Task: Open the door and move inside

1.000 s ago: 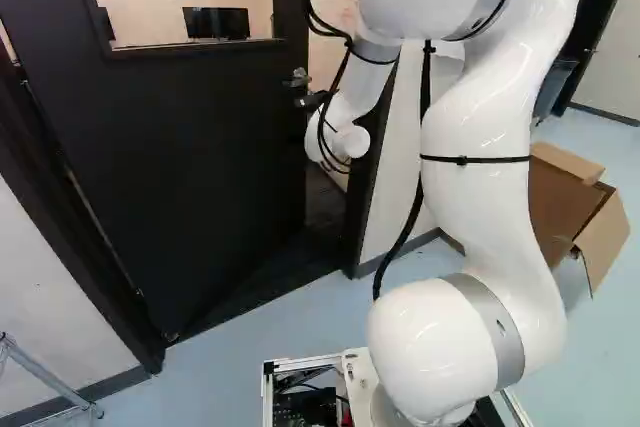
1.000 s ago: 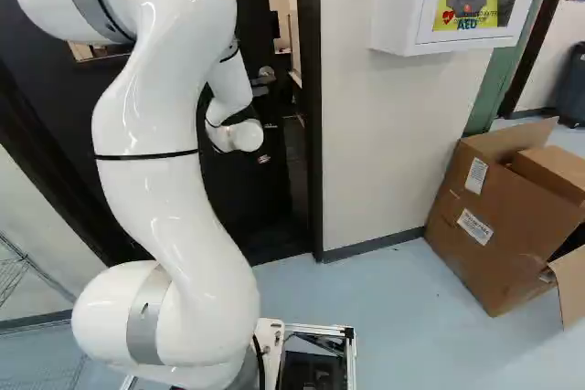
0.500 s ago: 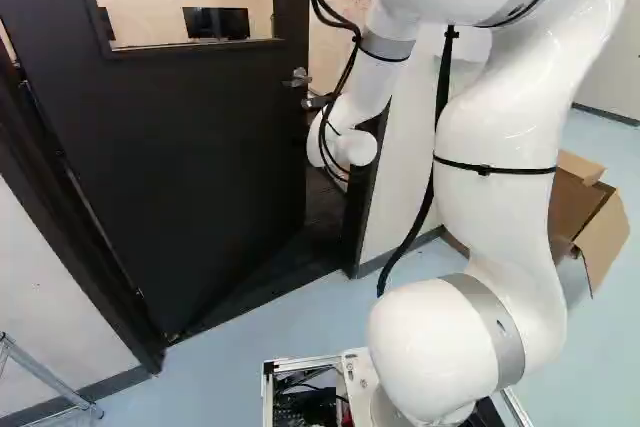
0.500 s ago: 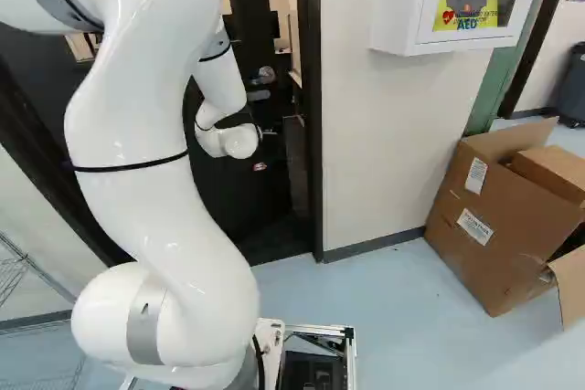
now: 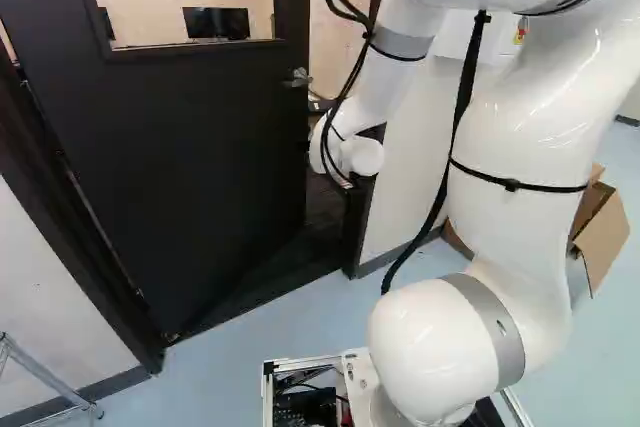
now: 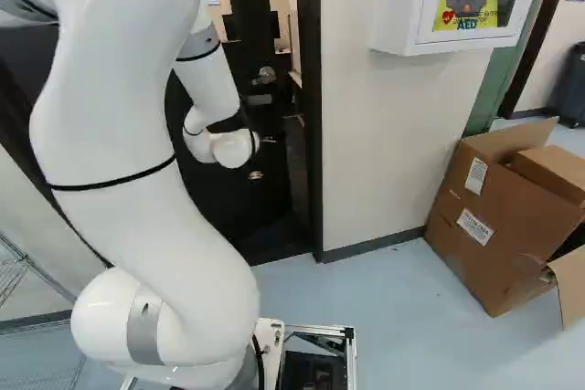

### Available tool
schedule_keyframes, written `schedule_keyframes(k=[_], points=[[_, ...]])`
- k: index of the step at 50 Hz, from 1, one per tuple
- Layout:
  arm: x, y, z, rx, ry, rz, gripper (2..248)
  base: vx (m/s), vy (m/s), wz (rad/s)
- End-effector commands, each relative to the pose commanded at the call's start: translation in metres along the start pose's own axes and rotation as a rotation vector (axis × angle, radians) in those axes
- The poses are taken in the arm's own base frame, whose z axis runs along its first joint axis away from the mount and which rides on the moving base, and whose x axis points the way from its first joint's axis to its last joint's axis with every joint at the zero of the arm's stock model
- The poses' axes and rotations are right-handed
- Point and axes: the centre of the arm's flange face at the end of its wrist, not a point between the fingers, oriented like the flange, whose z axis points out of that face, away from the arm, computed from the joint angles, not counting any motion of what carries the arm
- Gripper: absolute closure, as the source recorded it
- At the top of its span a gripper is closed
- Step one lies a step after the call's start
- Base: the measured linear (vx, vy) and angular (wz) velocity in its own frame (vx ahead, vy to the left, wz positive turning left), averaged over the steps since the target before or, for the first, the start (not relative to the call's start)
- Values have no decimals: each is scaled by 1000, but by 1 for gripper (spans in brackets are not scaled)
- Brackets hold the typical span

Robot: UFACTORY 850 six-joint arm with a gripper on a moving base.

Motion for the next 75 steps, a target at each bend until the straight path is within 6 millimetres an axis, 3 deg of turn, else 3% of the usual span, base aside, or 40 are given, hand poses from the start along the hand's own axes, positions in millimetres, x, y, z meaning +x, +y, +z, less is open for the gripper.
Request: schedule_keyframes(k=[62,75], points=[[-46,-9,-120,19,-9,-4,3,0,0,0],[-54,-10,-137,22,-4,-6,3,0,0,0]])
